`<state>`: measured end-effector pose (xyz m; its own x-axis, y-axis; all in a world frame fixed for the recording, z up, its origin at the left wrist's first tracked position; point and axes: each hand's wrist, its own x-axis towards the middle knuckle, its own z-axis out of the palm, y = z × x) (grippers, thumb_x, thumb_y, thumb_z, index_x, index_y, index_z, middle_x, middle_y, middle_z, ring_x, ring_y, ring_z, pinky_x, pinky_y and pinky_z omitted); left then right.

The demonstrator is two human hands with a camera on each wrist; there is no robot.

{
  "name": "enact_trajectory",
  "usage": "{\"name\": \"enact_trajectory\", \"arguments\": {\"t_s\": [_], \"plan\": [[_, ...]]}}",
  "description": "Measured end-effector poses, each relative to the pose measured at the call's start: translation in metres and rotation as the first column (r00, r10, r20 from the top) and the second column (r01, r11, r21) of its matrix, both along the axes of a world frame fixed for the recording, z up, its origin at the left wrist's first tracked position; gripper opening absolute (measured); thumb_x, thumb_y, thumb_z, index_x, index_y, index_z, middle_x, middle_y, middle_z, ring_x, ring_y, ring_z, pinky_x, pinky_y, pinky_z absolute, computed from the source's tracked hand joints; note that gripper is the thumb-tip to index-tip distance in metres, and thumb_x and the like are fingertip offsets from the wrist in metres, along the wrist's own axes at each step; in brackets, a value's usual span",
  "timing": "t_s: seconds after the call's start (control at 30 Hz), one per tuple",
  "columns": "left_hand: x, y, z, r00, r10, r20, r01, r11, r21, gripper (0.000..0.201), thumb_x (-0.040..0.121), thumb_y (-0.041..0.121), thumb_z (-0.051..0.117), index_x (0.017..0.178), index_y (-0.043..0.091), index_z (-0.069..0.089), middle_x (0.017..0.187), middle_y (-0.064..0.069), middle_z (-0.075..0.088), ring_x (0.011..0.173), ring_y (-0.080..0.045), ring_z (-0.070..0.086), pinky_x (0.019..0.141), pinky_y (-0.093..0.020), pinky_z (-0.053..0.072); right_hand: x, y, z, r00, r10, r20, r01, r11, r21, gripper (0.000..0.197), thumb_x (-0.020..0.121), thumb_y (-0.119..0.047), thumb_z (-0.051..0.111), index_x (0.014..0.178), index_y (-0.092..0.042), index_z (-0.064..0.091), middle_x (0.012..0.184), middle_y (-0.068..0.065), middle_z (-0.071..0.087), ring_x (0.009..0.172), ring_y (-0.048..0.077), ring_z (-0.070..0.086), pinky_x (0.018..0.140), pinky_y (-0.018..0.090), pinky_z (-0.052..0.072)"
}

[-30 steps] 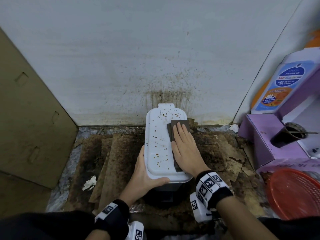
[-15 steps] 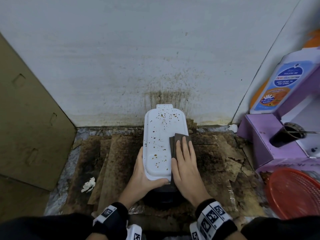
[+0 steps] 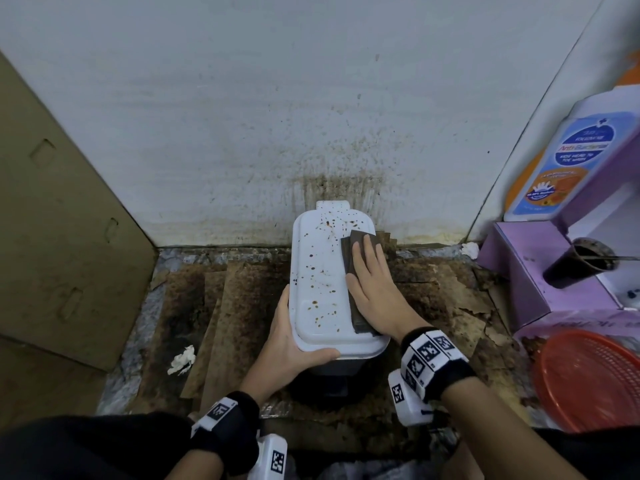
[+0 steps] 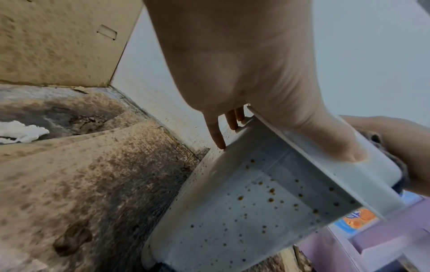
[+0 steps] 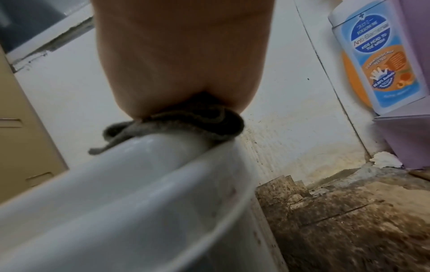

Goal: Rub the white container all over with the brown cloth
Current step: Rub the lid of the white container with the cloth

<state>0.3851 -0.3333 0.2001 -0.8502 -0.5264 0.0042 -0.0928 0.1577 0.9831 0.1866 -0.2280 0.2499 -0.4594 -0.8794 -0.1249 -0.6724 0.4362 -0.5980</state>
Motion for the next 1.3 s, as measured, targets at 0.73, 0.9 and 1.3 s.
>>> {"name": "enact_trajectory", "arguments": {"t_s": [0.73,0.9,1.3], "plan": [[0.002,0.0,-0.002,1.0,0.004,0.018,-0.005,0.999,0.032,0.13,0.071,0.034,0.099,0.163,0.042,0.008,0.168,0.019,0.027,0.155,-0.006,0.031,0.124,-0.051,0.036,-0.016,-0.017,0.016,0.998,0.03,-0.063,-0.027,0.998,0.058,0.061,0.113,-0.033,0.022,0.162,-0.011,-0.007,0.166,-0.002,-0.024,0.147,0.013,-0.031,0.128,0.039,-0.01],[0.001,0.0,-0.007,0.999,0.022,0.023,-0.022,1.0,0.005,0.131,0.067,0.04,0.101,0.162,0.045,0.011,0.167,0.018,0.029,0.155,-0.009,0.03,0.124,-0.053,0.035,0.008,0.009,0.005,1.0,0.002,-0.03,-0.002,1.0,-0.019,0.061,0.113,-0.036,0.024,0.162,-0.02,-0.01,0.164,-0.007,-0.029,0.148,0.011,-0.037,0.127,0.036,-0.011],[0.001,0.002,-0.002,1.0,0.01,0.003,-0.01,1.0,0.017,0.126,0.07,0.034,0.099,0.16,0.045,0.013,0.166,0.019,0.031,0.153,-0.004,0.033,0.124,-0.045,0.036,0.052,0.033,-0.016,0.95,-0.115,-0.292,0.054,0.977,-0.208,0.058,0.111,-0.02,0.029,0.162,-0.004,0.009,0.168,0.003,-0.006,0.154,0.009,-0.025,0.129,0.037,-0.006]]}}
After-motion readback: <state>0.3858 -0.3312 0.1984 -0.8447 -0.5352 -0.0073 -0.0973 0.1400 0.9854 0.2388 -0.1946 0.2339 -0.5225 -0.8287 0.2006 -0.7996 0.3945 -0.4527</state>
